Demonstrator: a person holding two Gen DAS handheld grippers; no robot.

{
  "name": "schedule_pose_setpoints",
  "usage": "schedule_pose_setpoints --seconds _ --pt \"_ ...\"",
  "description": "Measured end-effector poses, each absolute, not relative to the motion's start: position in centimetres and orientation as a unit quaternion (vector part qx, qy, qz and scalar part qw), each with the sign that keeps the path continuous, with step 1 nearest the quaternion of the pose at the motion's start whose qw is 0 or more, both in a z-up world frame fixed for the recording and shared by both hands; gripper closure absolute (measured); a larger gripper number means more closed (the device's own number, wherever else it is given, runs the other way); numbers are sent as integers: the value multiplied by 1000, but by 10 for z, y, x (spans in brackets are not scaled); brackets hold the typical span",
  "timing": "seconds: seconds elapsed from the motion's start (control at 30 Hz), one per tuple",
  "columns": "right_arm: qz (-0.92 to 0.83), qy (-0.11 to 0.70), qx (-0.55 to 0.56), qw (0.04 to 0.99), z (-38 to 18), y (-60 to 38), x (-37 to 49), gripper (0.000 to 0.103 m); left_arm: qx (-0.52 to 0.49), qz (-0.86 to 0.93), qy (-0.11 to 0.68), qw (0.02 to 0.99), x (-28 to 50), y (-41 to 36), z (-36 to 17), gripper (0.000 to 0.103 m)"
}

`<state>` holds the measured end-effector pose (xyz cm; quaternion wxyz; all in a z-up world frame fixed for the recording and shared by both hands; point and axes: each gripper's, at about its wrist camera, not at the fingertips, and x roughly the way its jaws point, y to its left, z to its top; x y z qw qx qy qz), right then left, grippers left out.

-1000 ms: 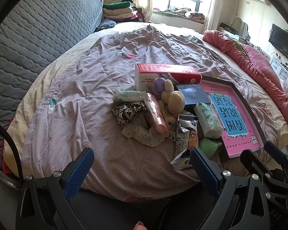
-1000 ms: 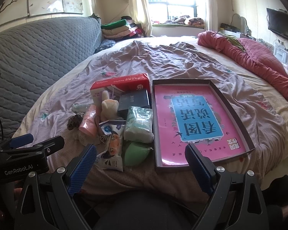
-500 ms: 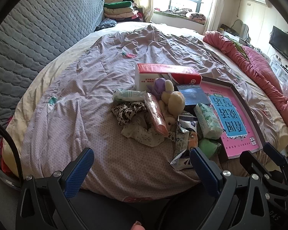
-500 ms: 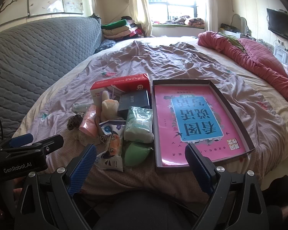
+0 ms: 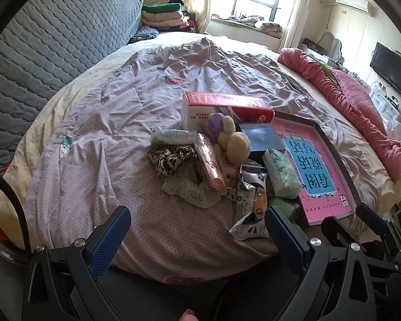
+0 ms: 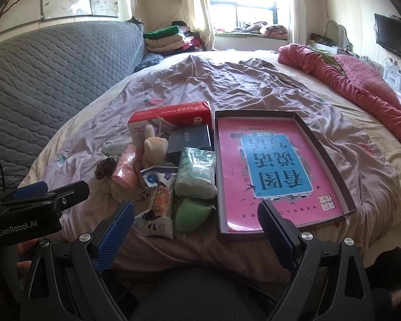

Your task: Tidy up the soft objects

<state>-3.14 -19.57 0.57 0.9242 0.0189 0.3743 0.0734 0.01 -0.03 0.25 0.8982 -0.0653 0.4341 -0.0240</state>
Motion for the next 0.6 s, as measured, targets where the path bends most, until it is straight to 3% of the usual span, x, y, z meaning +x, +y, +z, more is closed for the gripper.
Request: schedule_pose_setpoints --seconds 0.6 --pt "76 387 26 919 -1 -200 -15 9 -117 -54 458 880 12 14 -12 5"
